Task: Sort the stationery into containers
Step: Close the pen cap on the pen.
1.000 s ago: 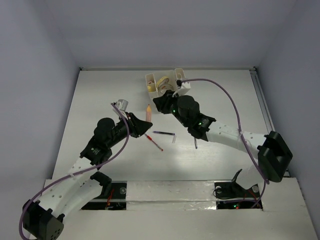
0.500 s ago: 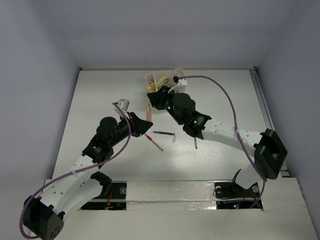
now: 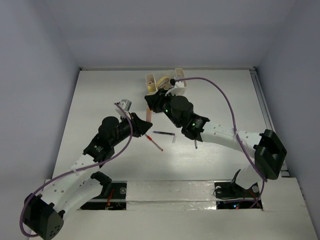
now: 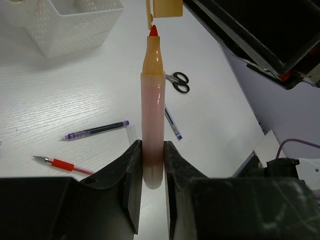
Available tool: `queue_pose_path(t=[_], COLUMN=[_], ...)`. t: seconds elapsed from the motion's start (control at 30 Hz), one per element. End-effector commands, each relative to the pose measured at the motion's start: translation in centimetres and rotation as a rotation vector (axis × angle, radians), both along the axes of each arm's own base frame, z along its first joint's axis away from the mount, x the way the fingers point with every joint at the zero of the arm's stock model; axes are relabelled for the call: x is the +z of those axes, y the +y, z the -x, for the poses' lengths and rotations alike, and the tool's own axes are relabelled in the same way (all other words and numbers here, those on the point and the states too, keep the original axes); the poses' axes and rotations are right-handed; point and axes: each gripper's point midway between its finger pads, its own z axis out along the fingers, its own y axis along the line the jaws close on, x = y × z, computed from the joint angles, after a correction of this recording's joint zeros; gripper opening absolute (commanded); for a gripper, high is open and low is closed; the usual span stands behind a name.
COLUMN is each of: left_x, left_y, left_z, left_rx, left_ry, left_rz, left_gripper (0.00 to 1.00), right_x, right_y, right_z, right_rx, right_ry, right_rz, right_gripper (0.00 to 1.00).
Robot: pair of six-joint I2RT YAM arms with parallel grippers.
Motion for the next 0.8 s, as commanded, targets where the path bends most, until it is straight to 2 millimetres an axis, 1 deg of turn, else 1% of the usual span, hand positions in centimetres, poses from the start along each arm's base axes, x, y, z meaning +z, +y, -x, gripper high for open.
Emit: queue_pose_path(t=[0.0,0.27,0.43,0.63,0.77], left_x=[3.0,3.3,3.9,4.4,4.6], left_y=[0.1,0.0,0.2,0.2,0.0], left_z=[-0.7,-0.6,-0.7,-1.0,-1.3], left_rx=[0.017,0.016,0.023,0.038,0.037], left_ry=[-0.08,-0.088,-0.103,-0.115,-0.118], left_rz=[0.024,0.029,0.037,0.048,0.055], left_gripper=[0.0,0.0,0.0,0.0,0.0], right_x=[2.9,1.9,1.4,1.1,0.4], right_y=[0.3,0.6,0.6,0.4,0.4], right_z=[0.1,-0.1,-0.2,0.1,0.2], right_rx=[-0.017,-0.021,-0.026,-0.019,-0.014], right_ry=[-0.059,-0.043,-0.036,-0.028,-0.013], right_rz=[-0.068,-0.054,-0.051,-0.067,-0.069], right_gripper=[0.16,0.16,0.16,0.16,0.16])
